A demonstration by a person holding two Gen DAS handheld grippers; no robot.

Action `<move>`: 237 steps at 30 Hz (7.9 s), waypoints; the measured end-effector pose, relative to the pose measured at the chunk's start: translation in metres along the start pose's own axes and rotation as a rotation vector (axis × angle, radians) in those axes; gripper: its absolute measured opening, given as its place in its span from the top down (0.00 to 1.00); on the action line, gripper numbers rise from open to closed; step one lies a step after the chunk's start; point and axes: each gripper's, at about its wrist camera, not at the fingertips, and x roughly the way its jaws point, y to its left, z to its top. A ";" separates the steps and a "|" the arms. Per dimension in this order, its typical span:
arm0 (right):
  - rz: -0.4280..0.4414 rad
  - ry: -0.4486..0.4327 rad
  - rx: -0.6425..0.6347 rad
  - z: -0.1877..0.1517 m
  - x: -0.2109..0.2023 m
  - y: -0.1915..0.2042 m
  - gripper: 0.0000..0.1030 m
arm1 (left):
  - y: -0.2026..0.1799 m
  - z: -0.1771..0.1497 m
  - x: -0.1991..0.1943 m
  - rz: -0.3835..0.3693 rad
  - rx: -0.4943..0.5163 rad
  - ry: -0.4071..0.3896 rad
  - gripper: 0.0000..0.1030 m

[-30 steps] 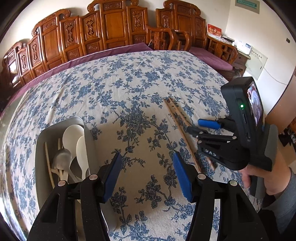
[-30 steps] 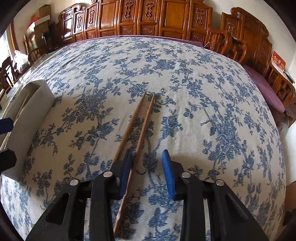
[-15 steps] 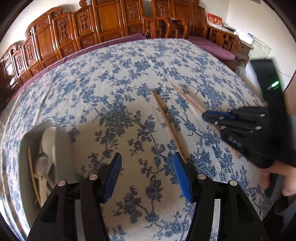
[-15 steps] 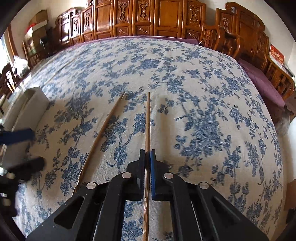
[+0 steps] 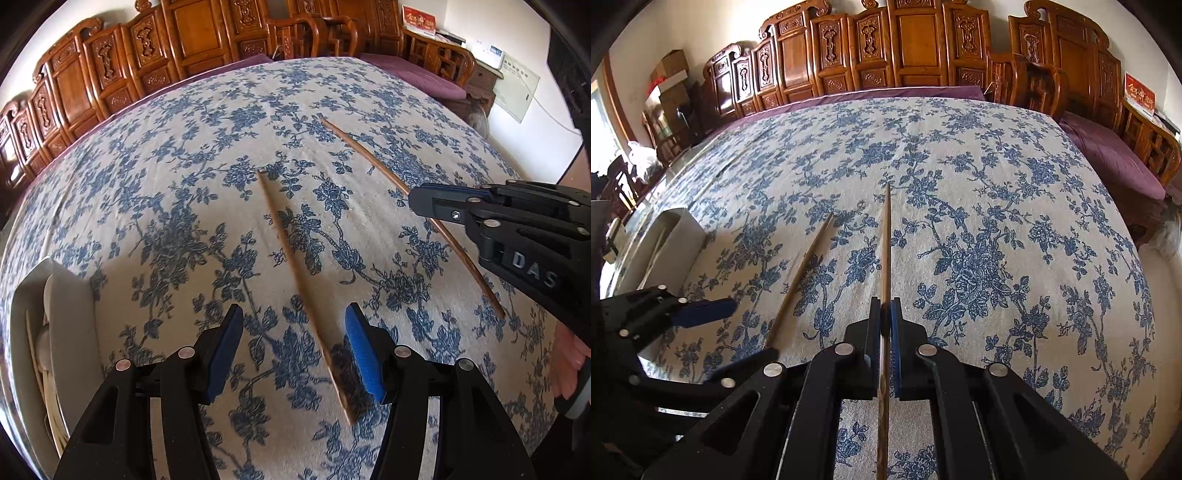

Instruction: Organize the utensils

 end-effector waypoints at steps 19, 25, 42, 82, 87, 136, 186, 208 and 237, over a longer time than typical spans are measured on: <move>0.019 -0.020 0.010 0.003 -0.005 0.000 0.94 | 0.002 0.010 0.012 0.020 -0.009 0.015 0.69; 0.024 -0.023 0.005 0.003 -0.007 0.001 0.94 | 0.013 0.009 0.012 0.002 -0.050 0.017 0.94; 0.040 -0.059 -0.056 0.006 -0.021 0.027 0.94 | 0.031 -0.005 -0.015 -0.010 -0.088 -0.032 0.96; 0.146 -0.107 -0.252 -0.014 -0.040 0.135 0.94 | 0.142 -0.063 -0.137 0.085 -0.179 -0.172 0.96; 0.152 -0.134 -0.242 -0.014 -0.048 0.137 0.94 | 0.165 -0.068 -0.135 0.121 -0.197 -0.158 0.96; 0.205 -0.111 -0.275 -0.013 -0.041 0.200 0.94 | 0.229 -0.100 -0.125 0.126 -0.248 -0.105 0.54; 0.288 0.028 -0.199 0.009 0.031 0.284 0.78 | 0.285 -0.124 -0.155 0.184 -0.301 -0.148 0.17; 0.041 -0.222 -0.078 -0.031 -0.126 0.199 0.03 | 0.193 -0.125 -0.200 0.131 -0.266 -0.211 0.08; -0.132 -0.541 -0.002 -0.070 -0.334 0.170 0.03 | 0.086 -0.138 -0.376 0.157 -0.218 -0.544 0.07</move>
